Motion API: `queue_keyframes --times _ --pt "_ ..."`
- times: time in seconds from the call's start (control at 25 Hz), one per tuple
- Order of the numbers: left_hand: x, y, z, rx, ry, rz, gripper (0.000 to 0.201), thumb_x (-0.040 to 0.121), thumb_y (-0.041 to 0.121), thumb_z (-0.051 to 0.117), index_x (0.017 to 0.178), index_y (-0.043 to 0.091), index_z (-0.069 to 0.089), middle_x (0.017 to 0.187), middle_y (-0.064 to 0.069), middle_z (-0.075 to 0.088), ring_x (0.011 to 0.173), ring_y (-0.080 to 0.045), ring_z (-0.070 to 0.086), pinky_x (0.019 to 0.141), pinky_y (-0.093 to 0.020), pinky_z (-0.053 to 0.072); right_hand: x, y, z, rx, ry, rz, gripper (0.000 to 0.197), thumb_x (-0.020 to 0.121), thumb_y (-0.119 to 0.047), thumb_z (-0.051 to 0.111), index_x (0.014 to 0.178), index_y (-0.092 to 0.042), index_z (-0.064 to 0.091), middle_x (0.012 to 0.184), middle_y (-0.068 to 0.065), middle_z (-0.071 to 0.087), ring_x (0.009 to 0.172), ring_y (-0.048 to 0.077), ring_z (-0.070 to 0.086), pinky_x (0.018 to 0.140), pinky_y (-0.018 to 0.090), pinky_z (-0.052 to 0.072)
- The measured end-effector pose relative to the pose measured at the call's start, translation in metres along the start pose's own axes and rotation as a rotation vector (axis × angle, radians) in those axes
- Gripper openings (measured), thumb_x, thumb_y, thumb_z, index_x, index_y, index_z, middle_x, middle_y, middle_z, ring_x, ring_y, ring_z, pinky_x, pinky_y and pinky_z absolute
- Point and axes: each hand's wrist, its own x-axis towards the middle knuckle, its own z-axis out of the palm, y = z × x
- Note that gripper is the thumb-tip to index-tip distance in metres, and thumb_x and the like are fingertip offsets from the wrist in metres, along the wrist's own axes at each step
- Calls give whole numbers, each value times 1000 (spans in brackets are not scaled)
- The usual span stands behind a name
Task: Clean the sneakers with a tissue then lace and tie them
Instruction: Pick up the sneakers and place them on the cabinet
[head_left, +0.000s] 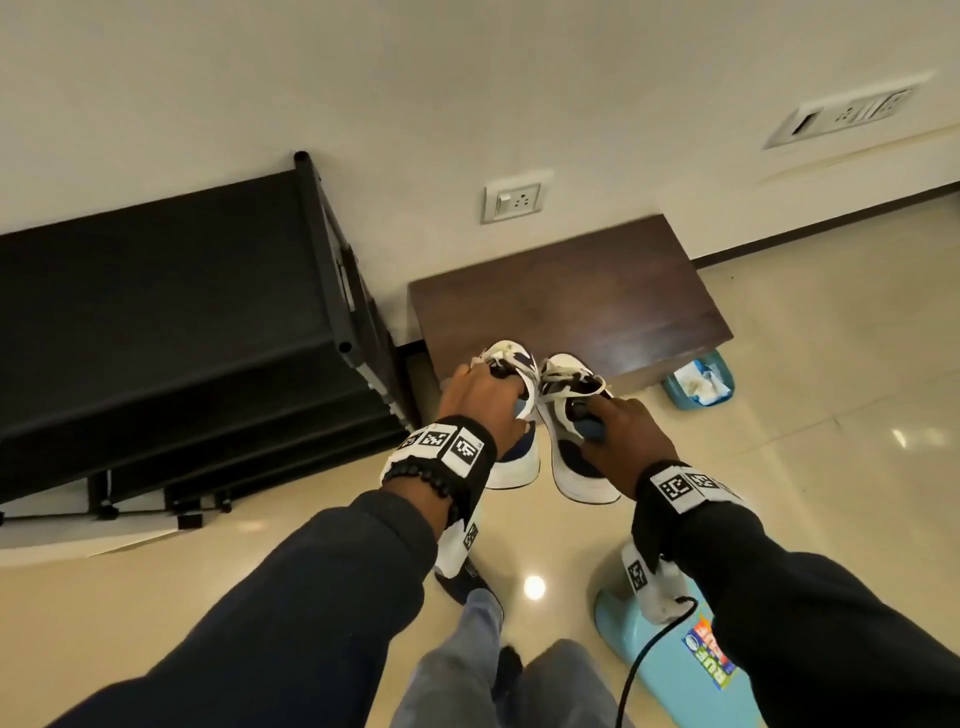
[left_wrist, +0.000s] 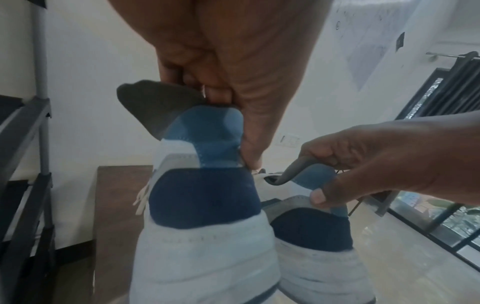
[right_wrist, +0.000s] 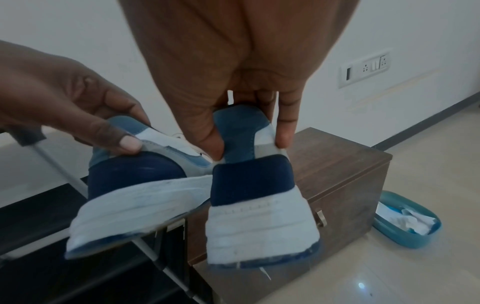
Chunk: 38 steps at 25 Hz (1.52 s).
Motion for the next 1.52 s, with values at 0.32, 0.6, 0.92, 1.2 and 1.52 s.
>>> queue_keyframes --times 0.32,0.6,0.92,1.2,1.52 --pt "74 -13 -3 -10 73 -82 33 89 35 59 118 21 58 113 -4 65 113 -23 47 98 -34 31 84 3 -33 24 55 1 27 87 -18 58 114 -16 54 110 7 56 103 24 50 82 39 50" --pt "140 15 18 -86 181 -269 29 81 25 70 109 17 65 107 -8 67 112 -27 53 104 -37 33 160 38 -46 -23 84 -105 31 90 -17 57 121 -14 54 115 7 56 110 23 48 87 33 47" --pt "195 38 87 -23 -70 -277 38 61 10 77 97 13 67 82 -8 70 88 -29 63 78 -36 50 216 107 -8 -173 -140 -169 45 88 -13 60 131 -16 45 124 9 52 117 25 46 92 33 47" --pt "182 49 101 -72 -121 -309 47 84 9 57 130 19 47 126 -4 58 120 -24 49 104 -34 32 208 130 -18 -106 -30 -128 37 88 -21 61 122 -11 51 121 10 54 113 25 46 90 32 44" --pt "180 47 94 -159 -94 -308 27 88 11 51 113 13 59 114 -7 64 110 -26 55 98 -33 39 201 131 -30 -187 -92 -157 30 90 -17 59 119 -13 52 114 8 58 105 22 50 85 32 47"
